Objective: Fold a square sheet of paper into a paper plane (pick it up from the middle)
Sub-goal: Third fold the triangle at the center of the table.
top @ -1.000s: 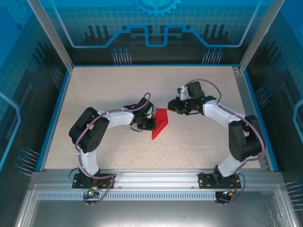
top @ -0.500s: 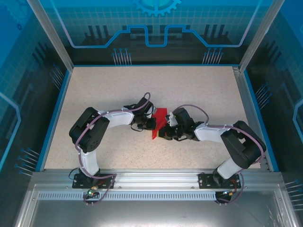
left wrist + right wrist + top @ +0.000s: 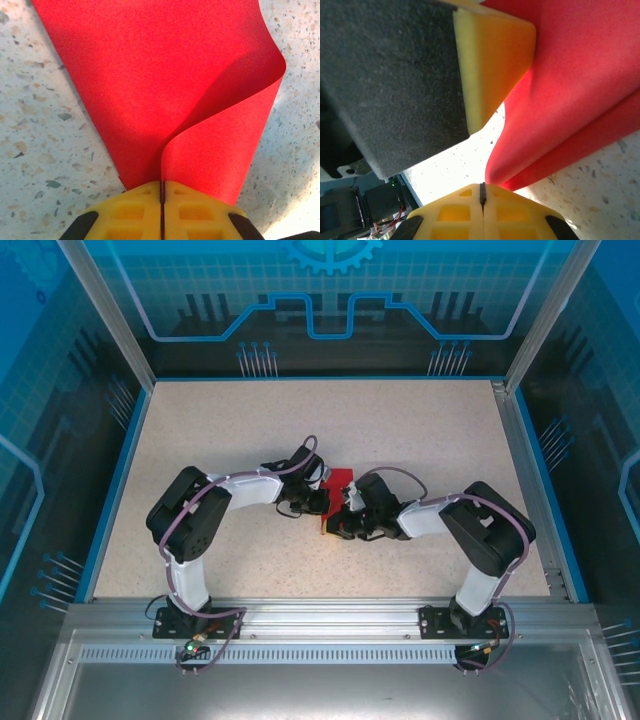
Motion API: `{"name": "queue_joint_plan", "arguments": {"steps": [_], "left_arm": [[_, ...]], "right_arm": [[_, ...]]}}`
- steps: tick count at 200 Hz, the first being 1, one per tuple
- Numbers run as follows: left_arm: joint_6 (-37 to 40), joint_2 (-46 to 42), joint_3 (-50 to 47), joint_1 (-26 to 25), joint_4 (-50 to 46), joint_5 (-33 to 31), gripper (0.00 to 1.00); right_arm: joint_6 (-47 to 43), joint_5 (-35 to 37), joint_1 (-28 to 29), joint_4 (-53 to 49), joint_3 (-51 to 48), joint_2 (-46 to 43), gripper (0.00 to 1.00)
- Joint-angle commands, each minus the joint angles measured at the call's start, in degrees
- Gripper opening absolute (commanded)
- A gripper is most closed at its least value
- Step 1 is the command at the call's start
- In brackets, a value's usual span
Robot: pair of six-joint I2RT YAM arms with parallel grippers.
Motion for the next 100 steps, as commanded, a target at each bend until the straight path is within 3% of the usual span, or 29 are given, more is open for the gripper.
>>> {"name": "queue_joint_plan", "arguments": {"steps": [1,100], "left_arm": [[0.89,2.62,-1.86,0.58,-0.97,-0.87,0.08],[0.95,2.89,-2.06,0.54,-0.78,-0.67,0.08]], "right_arm": [[0.58,-1.07,0.75,2.25,1.23,0.33,0.04],[-0.05,-0.04,0.65,2.21,2.89,4.69,0.04]]}}
